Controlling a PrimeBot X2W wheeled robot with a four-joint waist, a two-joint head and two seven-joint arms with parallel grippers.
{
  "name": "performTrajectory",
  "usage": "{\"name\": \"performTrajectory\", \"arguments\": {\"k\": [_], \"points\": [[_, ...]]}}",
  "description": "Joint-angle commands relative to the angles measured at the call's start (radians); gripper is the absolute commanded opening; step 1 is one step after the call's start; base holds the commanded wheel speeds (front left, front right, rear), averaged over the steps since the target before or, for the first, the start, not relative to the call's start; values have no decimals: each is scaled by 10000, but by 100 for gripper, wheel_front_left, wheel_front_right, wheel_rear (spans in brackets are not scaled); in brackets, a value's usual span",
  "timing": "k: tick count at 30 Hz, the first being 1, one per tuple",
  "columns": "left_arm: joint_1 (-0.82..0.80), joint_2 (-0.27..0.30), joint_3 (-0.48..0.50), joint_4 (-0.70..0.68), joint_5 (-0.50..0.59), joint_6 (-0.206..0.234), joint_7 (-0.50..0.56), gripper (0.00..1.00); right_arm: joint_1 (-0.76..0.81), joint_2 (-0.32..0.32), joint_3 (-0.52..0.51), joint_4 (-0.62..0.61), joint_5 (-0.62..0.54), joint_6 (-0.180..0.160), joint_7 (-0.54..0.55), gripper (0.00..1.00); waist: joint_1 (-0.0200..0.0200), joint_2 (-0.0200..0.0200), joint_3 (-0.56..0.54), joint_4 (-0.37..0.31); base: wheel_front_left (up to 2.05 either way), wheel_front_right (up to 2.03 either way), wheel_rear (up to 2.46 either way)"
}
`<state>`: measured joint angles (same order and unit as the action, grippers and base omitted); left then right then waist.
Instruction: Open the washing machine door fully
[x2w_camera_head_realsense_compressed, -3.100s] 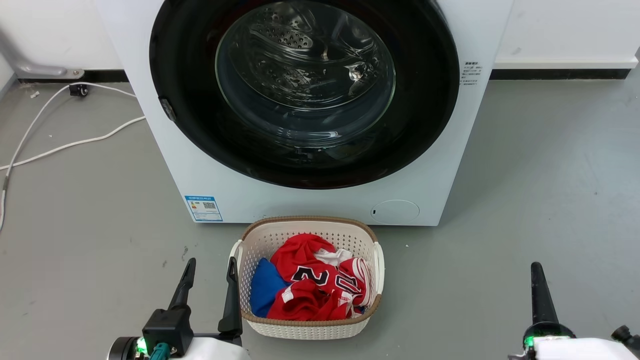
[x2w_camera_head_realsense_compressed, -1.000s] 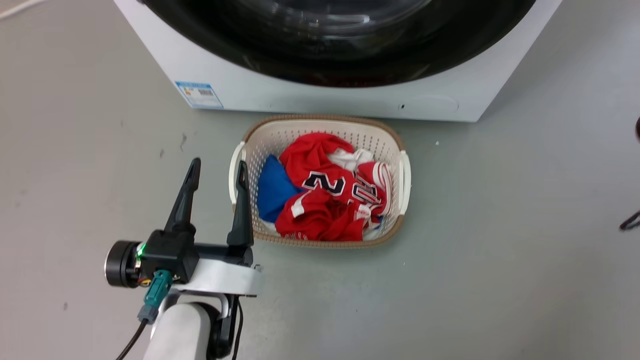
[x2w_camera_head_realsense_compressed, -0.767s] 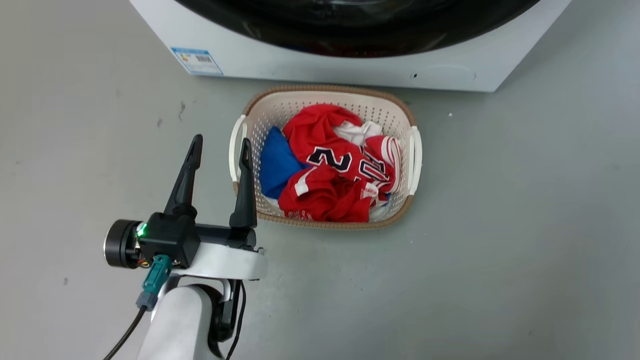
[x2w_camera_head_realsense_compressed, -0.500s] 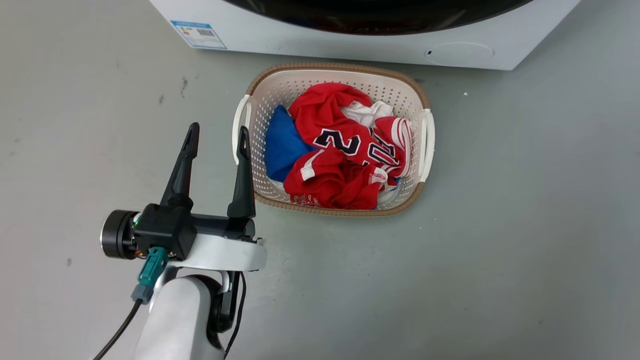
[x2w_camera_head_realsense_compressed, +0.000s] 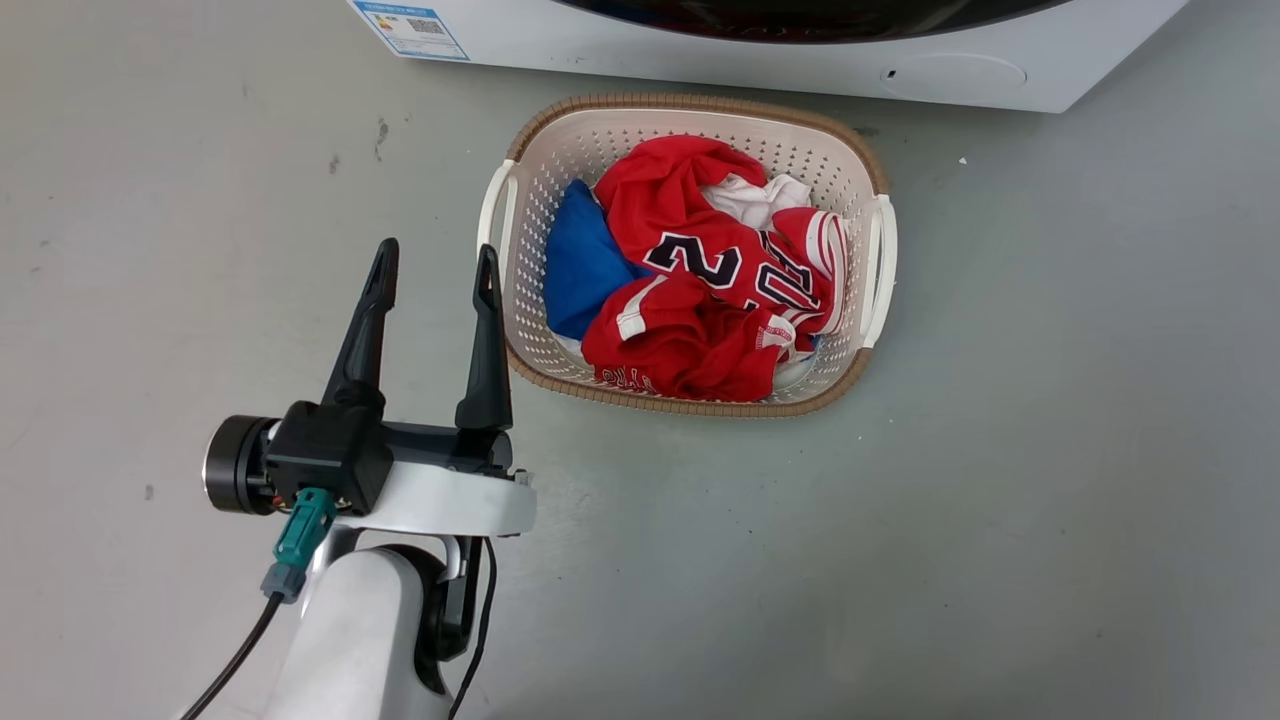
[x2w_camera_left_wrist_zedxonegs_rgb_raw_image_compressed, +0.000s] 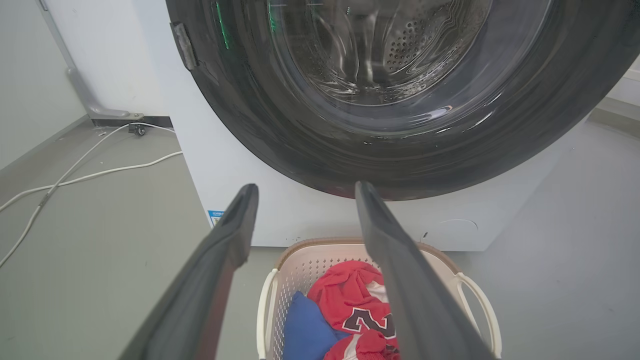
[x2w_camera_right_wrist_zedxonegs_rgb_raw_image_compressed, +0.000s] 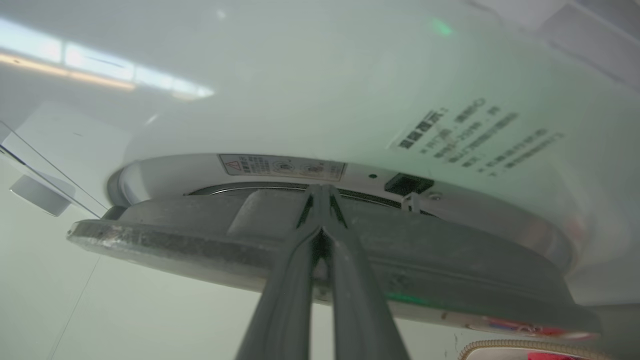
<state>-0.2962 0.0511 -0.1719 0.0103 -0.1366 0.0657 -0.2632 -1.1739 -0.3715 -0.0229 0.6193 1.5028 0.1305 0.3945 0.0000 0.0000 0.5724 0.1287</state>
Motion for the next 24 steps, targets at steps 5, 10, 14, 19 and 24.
{"name": "performTrajectory", "arguments": {"k": [5, 10, 14, 19, 24], "points": [[-182, -12, -36, 80, -68, 64, -24, 100, 157, 256, 497, -146, 73, 4, 712, 0, 0, 0, 27, -42, 0, 0, 0], [-163, -13, -59, 129, -93, 48, -24, 100, 449, 207, 660, -326, 36, 4, 987, 0, 0, 0, -15, -111, 0, 0, 0], [-111, -13, -20, 187, -60, 9, -24, 100, 594, 142, 716, -500, 53, 4, 1065, 0, 0, 0, -107, -171, 0, 0, 0], [-17, -11, 28, 242, -66, 13, -24, 100, 1189, 97, 940, -917, 117, 4, 1424, 0, 0, 0, -341, -242, 0, 0, 0], [181, -11, 108, 292, -56, 17, -24, 100, 2015, 40, 1122, -1452, 217, 4, 1744, 0, 0, 0, -698, -351, 0, 0, 0]]}}
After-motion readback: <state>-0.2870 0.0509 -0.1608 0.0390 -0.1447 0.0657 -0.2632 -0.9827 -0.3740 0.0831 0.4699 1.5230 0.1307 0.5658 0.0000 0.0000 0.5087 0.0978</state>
